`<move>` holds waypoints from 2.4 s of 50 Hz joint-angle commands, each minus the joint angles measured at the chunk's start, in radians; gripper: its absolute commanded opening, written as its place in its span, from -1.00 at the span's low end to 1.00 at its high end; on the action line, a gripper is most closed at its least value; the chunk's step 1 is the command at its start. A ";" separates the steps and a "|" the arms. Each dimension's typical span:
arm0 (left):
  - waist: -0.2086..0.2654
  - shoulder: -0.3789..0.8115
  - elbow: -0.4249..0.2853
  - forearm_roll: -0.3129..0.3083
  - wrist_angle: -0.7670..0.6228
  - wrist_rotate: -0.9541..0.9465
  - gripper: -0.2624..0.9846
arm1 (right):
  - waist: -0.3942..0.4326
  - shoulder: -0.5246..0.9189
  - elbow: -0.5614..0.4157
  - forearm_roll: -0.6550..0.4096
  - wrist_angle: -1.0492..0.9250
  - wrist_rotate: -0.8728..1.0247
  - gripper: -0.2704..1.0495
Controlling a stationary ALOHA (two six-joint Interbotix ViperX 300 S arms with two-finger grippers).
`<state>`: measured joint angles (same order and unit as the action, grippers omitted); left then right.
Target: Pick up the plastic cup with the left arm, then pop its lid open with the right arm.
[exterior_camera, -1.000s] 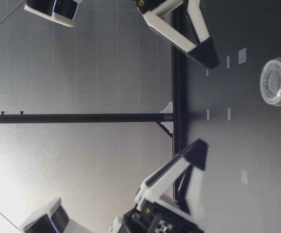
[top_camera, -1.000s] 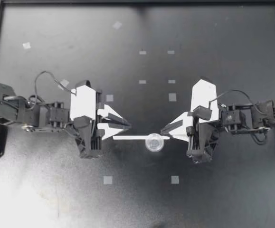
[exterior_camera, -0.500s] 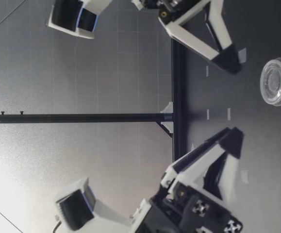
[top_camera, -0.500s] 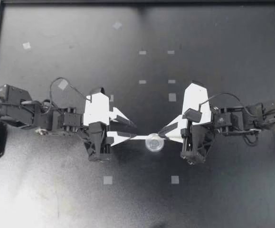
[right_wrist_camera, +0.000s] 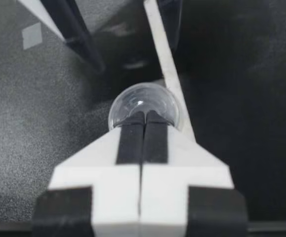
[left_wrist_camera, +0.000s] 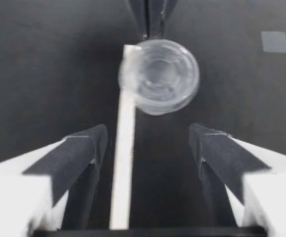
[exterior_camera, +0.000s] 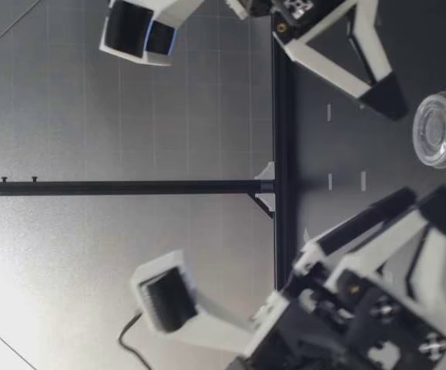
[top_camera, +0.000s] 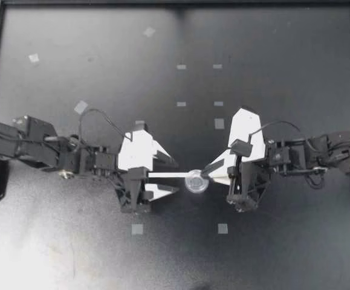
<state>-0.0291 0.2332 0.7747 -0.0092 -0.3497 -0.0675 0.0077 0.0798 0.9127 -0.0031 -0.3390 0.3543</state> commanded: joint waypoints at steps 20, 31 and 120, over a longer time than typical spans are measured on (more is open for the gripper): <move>-0.012 0.048 -0.069 -0.003 -0.009 0.002 0.46 | 0.023 -0.003 -0.009 -0.002 -0.017 0.012 -0.77; -0.012 0.064 -0.084 -0.003 -0.009 0.002 0.46 | 0.032 0.021 -0.008 -0.002 -0.017 0.025 -0.77; 0.025 -0.060 -0.015 -0.012 -0.178 0.020 -0.22 | 0.041 -0.258 0.104 0.009 -0.057 0.224 -0.71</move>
<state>-0.0230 0.2623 0.7348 -0.0123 -0.4387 -0.0476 0.0476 -0.0890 1.0063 0.0046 -0.3804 0.5553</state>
